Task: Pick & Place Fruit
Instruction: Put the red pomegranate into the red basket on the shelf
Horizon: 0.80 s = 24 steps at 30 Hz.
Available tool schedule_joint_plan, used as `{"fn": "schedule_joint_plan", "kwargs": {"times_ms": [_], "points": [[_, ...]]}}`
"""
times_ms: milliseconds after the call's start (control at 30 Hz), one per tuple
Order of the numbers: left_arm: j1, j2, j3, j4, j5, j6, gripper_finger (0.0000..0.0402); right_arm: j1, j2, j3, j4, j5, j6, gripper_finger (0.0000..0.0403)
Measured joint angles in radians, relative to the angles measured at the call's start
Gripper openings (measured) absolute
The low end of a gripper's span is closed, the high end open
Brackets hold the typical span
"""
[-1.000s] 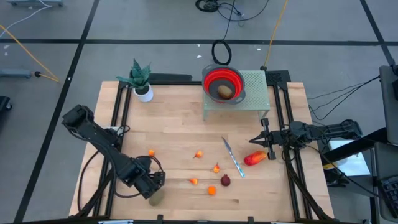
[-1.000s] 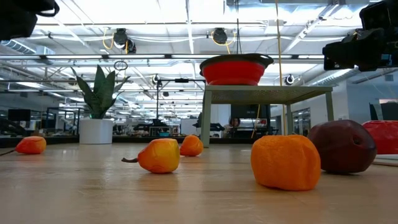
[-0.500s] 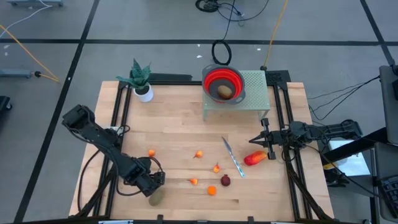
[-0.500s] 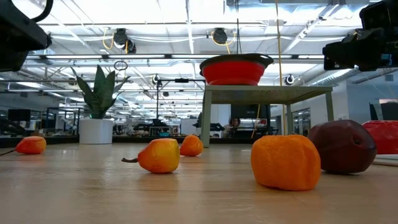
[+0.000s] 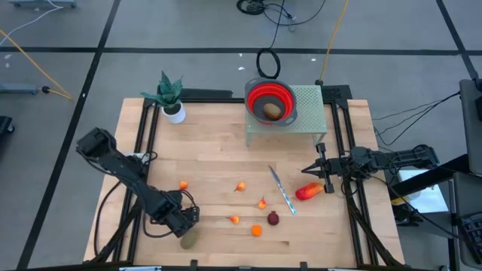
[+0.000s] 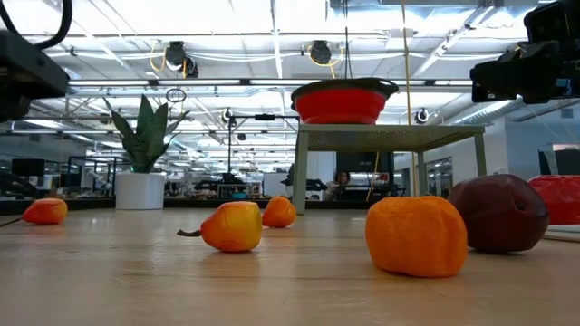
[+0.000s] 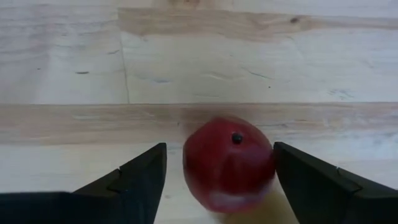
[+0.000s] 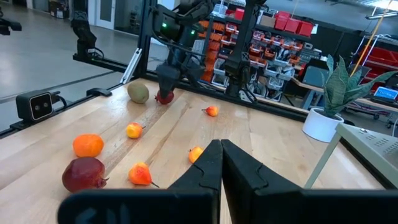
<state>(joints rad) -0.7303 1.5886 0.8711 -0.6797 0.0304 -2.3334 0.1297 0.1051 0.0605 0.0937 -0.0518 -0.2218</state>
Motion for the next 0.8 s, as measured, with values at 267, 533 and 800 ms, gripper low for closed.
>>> {"fn": "schedule_joint_plan", "kwargs": {"times_ms": [267,533,800], "points": [[0.005,0.06,0.0,0.086,0.02,0.015,0.0255,0.0,0.0,0.0,0.0,0.002,-0.005,0.0],[0.005,0.068,0.001,0.1,0.029,-0.004,0.022,0.0,0.0,0.0,0.0,0.003,-0.007,0.0],[0.003,0.058,0.001,0.1,0.0,0.01,0.0192,0.0,0.0,0.0,0.0,0.003,-0.007,0.0]]}}
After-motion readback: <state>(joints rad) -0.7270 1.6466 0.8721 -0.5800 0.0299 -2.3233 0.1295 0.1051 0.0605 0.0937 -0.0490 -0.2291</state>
